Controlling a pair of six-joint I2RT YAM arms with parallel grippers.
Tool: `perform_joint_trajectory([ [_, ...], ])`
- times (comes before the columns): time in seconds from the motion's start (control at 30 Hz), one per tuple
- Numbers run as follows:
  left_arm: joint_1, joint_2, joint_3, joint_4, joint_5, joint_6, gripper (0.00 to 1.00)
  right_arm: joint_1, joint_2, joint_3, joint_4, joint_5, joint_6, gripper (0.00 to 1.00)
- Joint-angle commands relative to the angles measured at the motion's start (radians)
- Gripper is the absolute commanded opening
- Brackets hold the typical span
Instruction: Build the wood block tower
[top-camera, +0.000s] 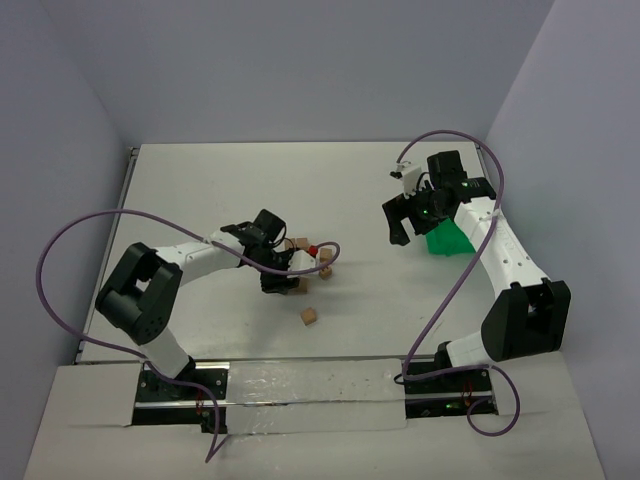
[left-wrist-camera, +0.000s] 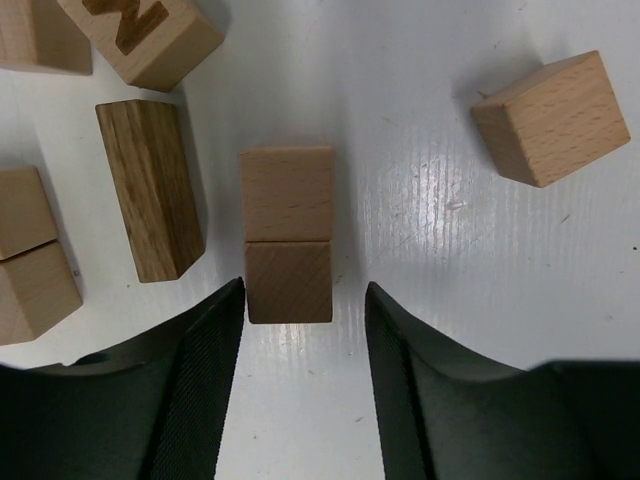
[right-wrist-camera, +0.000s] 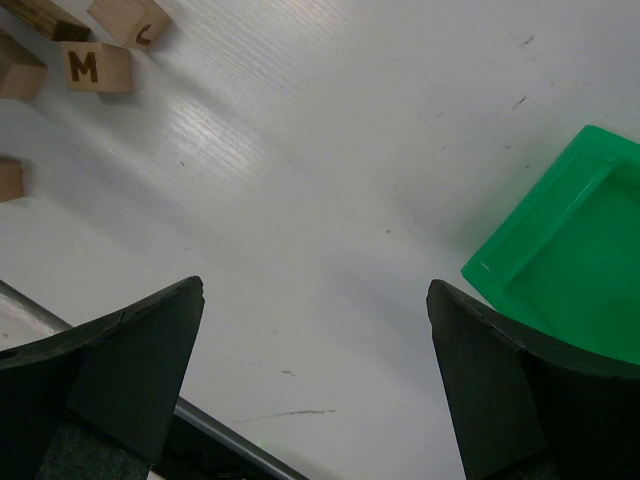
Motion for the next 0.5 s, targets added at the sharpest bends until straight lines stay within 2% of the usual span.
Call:
perform_joint_trajectory([
  [0.0,-0.005,0.003,0.021,-0.011,0.028,-0.004,0.64,0.007,0.001,0.023,0.006,-0.002,-0.009,1.00],
  [0.1,-0.007,-0.004,0.024,-0.003,0.032,-0.015,0.66,0.007,0.000,0.015,0.010,-0.004,-0.007,1.00],
  [0.47,-0.029,0.019,0.071,0.005,0.048,-0.035,0.65,0.005,0.006,0.013,0.008,-0.005,-0.010,1.00],
])
